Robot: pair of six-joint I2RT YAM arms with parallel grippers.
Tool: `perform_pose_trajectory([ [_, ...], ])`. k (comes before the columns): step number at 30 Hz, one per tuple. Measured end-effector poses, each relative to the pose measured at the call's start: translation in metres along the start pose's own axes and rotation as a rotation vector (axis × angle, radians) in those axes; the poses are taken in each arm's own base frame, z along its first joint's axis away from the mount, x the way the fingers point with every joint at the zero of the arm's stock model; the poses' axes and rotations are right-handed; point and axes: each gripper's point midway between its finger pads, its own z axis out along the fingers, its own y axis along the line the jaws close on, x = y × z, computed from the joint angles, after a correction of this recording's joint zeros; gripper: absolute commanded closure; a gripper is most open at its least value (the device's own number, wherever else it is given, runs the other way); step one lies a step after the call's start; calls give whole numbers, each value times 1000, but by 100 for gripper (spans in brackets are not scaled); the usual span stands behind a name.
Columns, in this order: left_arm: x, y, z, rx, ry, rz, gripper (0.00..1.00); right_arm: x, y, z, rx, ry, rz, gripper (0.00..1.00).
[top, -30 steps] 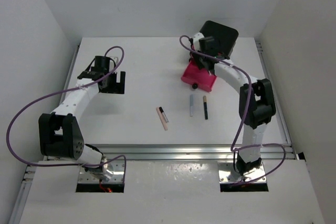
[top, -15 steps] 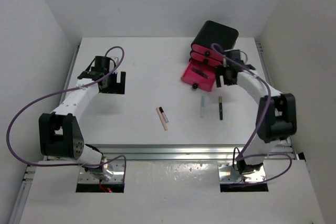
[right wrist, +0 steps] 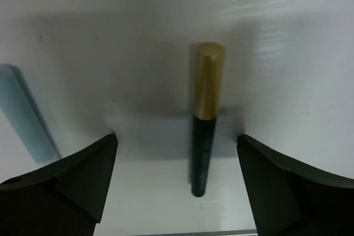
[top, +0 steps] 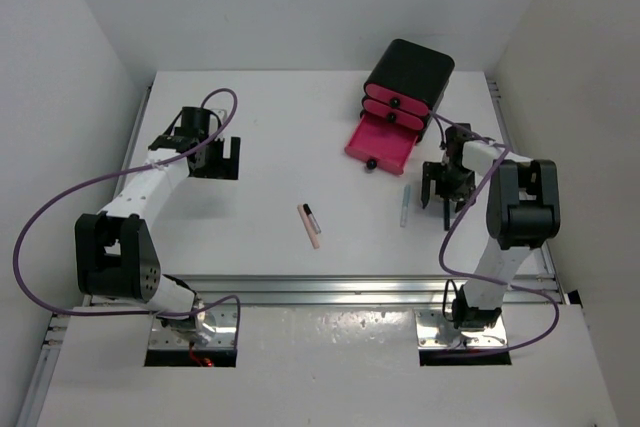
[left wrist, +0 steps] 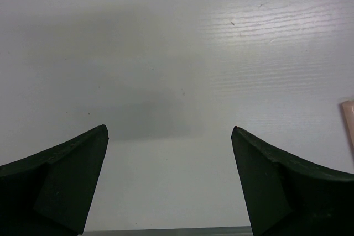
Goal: Organize the makeup
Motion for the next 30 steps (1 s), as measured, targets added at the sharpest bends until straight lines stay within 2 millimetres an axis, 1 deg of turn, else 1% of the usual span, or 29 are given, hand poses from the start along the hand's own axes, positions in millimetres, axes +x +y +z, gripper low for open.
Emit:
perform_pose_trajectory([
  [2,0,1,0,-2,0,-2,0,0,0,0,0,16,25,24],
  [3,0,1,0,-2,0,-2,0,1,0,0,-3,23,40,36],
  [6,0,3,0,-5,0,-6,0,2,0,0,7,30,76,54],
  [7,0,4,0,-7,0,-9,0,3,-1,0,16,32,85,66],
  [10,0,7,0,-12,0,-15,0,5,-10,-1,72,26,112,81],
  [12,0,8,0,-13,0,-17,0,7,-19,-2,120,28,124,87],
  [14,0,8,0,-13,0,-17,0,9,-27,-3,161,33,130,99],
  [18,0,8,0,-13,0,-17,0,9,-30,-3,181,33,133,100],
  [30,0,8,0,-14,0,-17,0,10,-27,-4,216,28,162,100],
])
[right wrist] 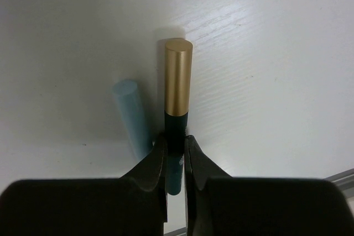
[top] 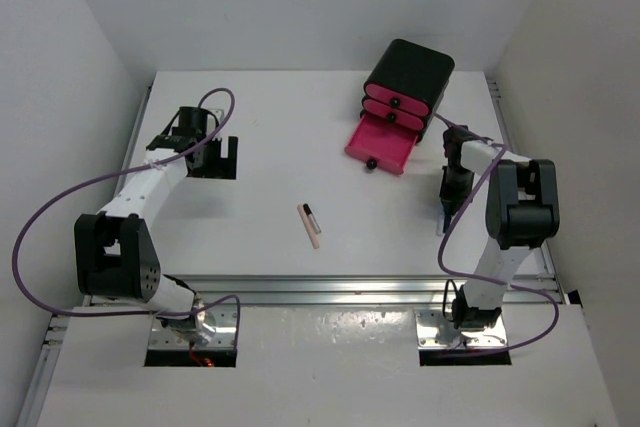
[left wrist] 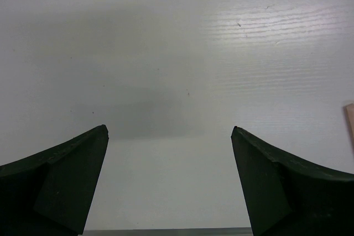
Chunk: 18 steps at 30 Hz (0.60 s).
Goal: Organize the makeup
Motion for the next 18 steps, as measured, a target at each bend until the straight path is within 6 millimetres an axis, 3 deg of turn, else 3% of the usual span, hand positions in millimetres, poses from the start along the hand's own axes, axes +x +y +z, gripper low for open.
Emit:
perform_pose_trajectory([
  [8,0,0,0,2,0,0,0,4,-7,-3,54,7,8,100],
  [11,0,-1,0,3,0,0,0,2,-10,-13,102,-24,-26,100],
  [14,0,-1,0,3,0,0,0,-18,-1,-37,124,-123,-87,100],
  [18,0,-1,0,3,0,0,0,-68,26,-82,70,-349,-206,100],
])
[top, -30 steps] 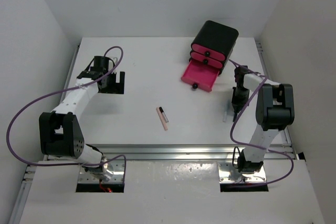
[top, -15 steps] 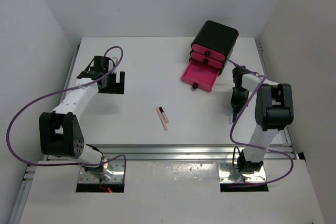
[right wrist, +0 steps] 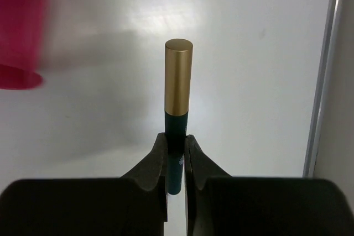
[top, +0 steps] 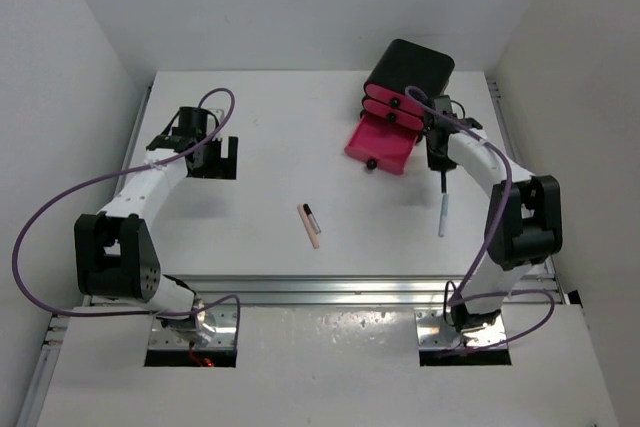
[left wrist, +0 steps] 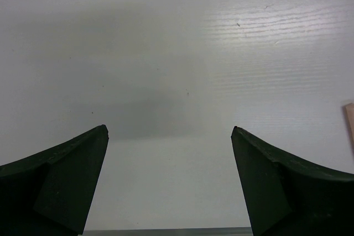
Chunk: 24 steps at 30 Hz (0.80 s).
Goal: Organize the makeup
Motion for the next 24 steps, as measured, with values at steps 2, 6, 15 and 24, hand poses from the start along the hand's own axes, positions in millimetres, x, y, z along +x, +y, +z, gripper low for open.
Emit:
perform_pose_trajectory([
  [2,0,0,0,0,0,0,0,-29,11,-11,-51,-122,-67,100],
  [6,0,0,0,0,0,0,0,-73,47,-23,-148,-296,-296,100],
  [15,0,0,-1,-1,-2,0,0,-146,153,17,-224,-428,-608,89],
  [24,-1,5,-1,-8,-5,-13,0,-134,158,51,-212,-351,-677,37],
])
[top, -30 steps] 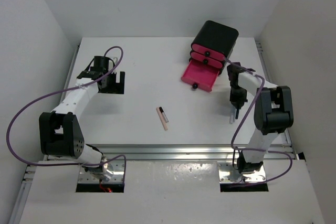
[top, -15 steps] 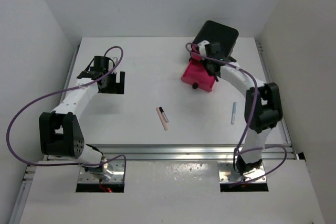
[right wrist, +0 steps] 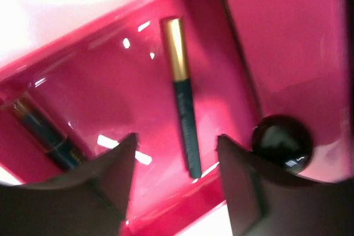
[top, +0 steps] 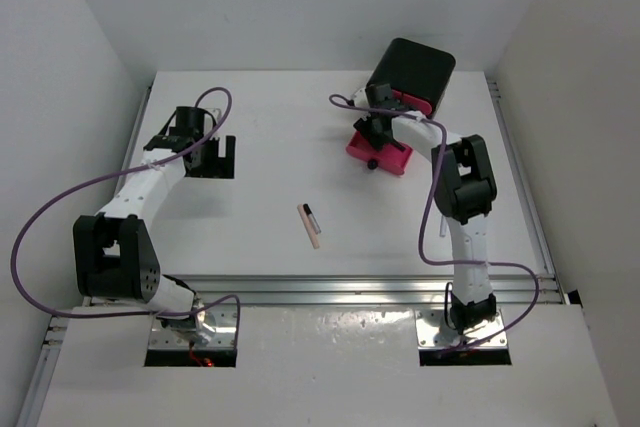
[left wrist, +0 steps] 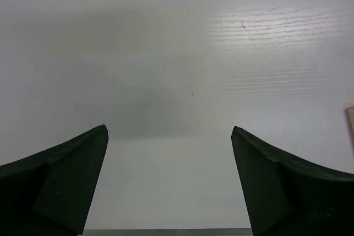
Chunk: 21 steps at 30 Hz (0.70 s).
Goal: Organize the makeup
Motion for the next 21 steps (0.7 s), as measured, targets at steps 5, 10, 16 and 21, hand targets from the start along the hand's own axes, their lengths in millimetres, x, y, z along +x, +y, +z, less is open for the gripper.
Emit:
perform_pose_trajectory([
  [5,0,-1,0,5,0,0,0,5,2,-12,-20,11,21,31],
  [10,0,-2,0,9,0,0,0,5,-17,-71,17,-43,180,31],
  [16,0,-2,0,19,1,-5,0,62,-46,-150,104,-72,539,29],
  [21,0,-3,0,27,1,-7,0,169,-11,-142,101,208,745,22],
])
